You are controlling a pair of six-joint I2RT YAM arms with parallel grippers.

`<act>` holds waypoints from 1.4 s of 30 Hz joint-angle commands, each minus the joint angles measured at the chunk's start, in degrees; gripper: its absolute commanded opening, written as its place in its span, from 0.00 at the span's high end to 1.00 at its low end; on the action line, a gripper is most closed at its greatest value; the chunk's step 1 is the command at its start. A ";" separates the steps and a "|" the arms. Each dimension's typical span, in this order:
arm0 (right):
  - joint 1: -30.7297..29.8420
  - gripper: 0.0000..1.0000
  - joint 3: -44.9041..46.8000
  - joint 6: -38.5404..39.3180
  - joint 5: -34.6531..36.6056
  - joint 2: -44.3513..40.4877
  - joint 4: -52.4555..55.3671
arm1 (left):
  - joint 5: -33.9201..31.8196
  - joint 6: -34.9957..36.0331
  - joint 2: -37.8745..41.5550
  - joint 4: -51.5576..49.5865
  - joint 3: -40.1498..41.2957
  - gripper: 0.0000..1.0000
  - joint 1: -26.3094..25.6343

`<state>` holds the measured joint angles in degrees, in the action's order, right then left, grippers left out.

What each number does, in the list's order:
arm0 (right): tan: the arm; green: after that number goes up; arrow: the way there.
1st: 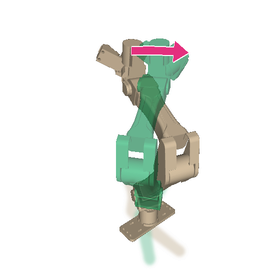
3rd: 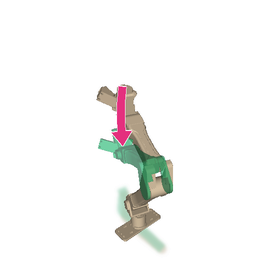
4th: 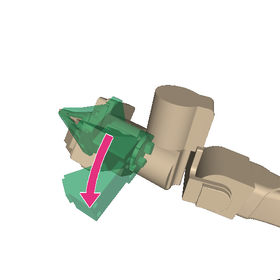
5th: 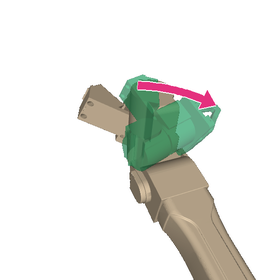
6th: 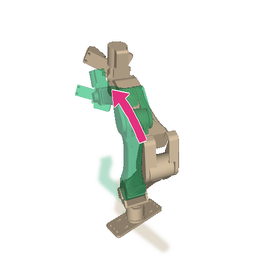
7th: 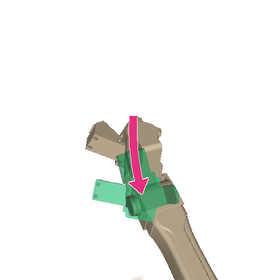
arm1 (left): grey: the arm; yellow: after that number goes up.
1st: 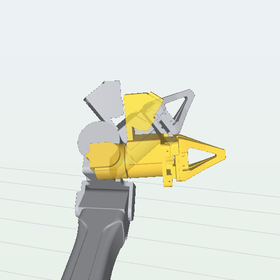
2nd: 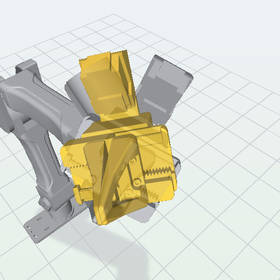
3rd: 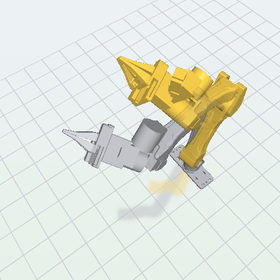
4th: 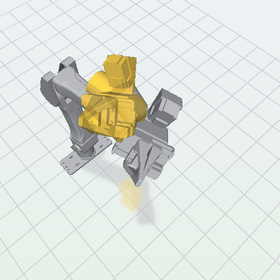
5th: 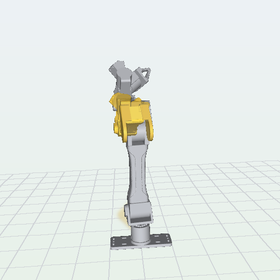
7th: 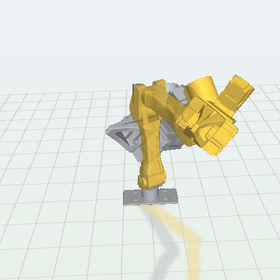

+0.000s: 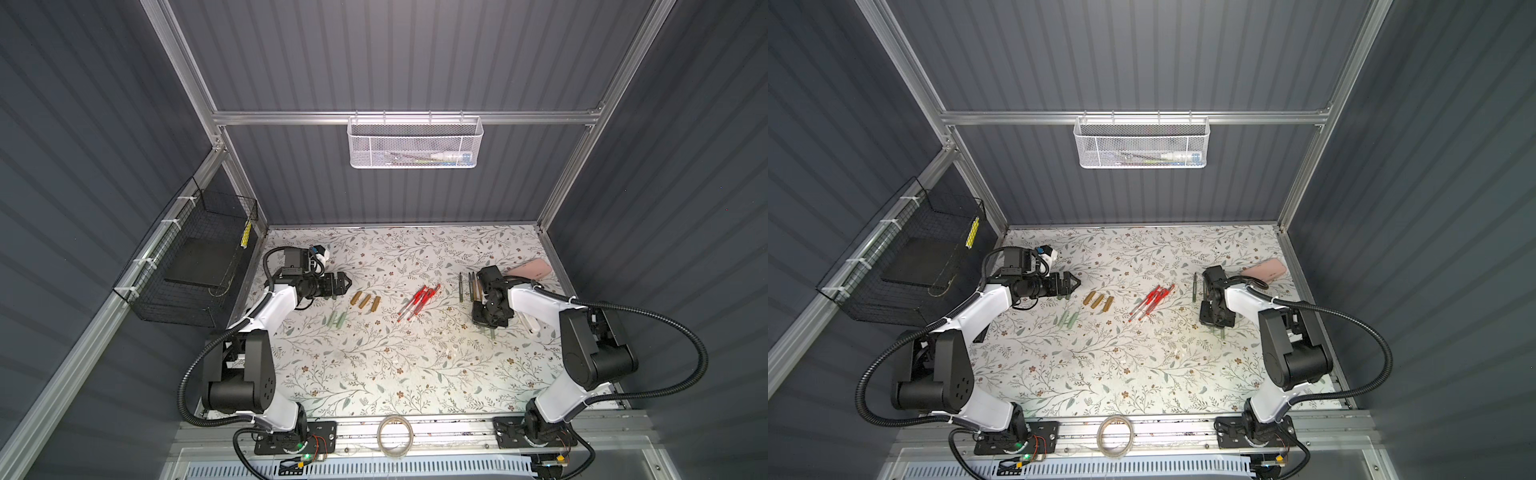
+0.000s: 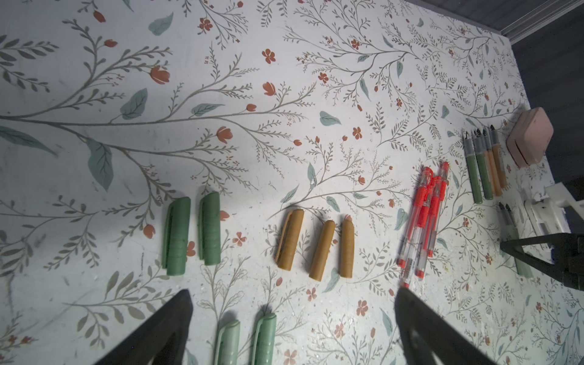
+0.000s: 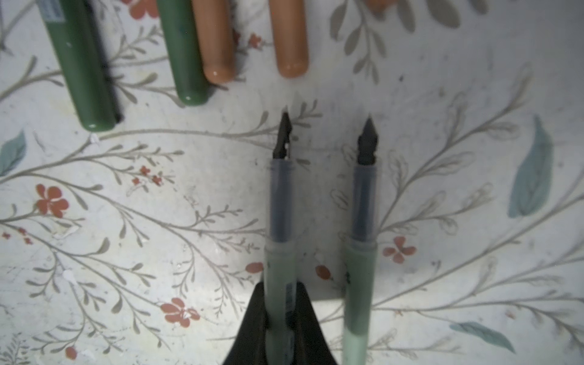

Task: Remove pen caps from pens
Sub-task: Place the pen at the middle-right of the table, then pick up the pen from the center of the table.

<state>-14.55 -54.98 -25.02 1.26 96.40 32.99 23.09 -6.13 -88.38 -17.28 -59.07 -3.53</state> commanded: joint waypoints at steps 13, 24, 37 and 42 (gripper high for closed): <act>0.13 0.74 -1.27 0.63 1.14 -0.57 3.91 | 3.01 -1.85 1.67 1.42 0.39 0.00 2.34; -2.51 0.65 -2.53 -3.12 -0.96 -10.07 5.90 | 3.36 -2.33 1.36 1.66 0.19 0.00 2.74; -13.37 0.53 -17.11 -10.76 0.24 5.11 -1.16 | 3.98 -2.96 2.15 2.34 0.72 0.00 3.17; -14.02 0.53 -22.79 -11.85 0.78 12.24 -1.24 | 4.14 -2.98 3.00 2.21 0.94 0.00 3.51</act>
<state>-28.60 -75.42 -35.16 0.49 106.41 30.87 25.82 -8.56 -87.77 -15.16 -58.96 -0.62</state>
